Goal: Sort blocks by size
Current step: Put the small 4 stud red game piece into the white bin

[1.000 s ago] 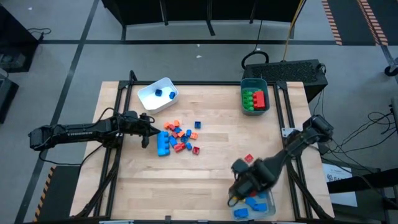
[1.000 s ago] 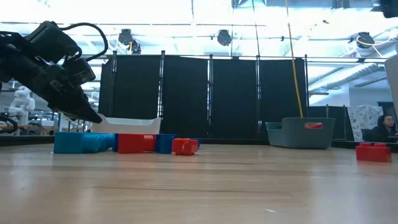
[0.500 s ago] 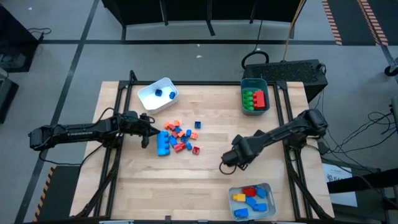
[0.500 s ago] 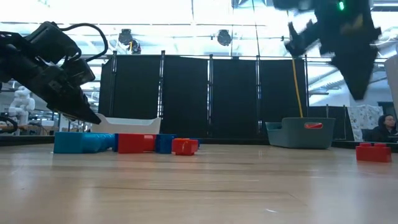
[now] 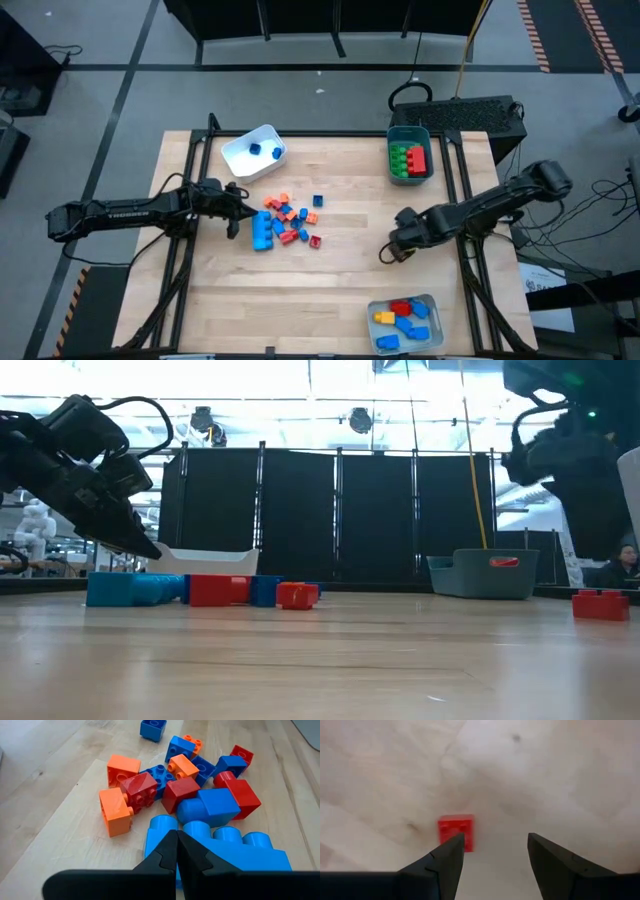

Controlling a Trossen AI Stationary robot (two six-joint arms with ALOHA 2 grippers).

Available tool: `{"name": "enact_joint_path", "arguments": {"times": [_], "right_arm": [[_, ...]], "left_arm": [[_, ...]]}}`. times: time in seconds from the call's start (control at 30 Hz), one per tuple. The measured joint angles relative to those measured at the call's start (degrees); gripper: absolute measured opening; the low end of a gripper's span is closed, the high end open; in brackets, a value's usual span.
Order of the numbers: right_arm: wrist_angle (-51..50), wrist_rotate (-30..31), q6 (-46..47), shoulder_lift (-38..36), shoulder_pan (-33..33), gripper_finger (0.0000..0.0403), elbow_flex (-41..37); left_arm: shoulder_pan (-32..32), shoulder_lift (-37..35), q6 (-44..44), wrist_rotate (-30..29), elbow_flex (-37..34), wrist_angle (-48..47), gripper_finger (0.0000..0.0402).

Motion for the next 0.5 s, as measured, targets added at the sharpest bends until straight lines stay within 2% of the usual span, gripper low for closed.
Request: {"name": "enact_joint_path", "arguments": {"times": [0.17,0.5], "right_arm": [[11.5,-1.2,-2.0,-2.3,0.7,0.0201,-4.4],[10.3,-1.3,-2.9,-0.1,0.4,0.0201,-4.5]], "left_arm": [[0.0,0.0,0.0,0.0,0.0,0.2,0.0011],[0.0,0.0,-0.1,0.0,0.0,0.6,0.0011]]}}
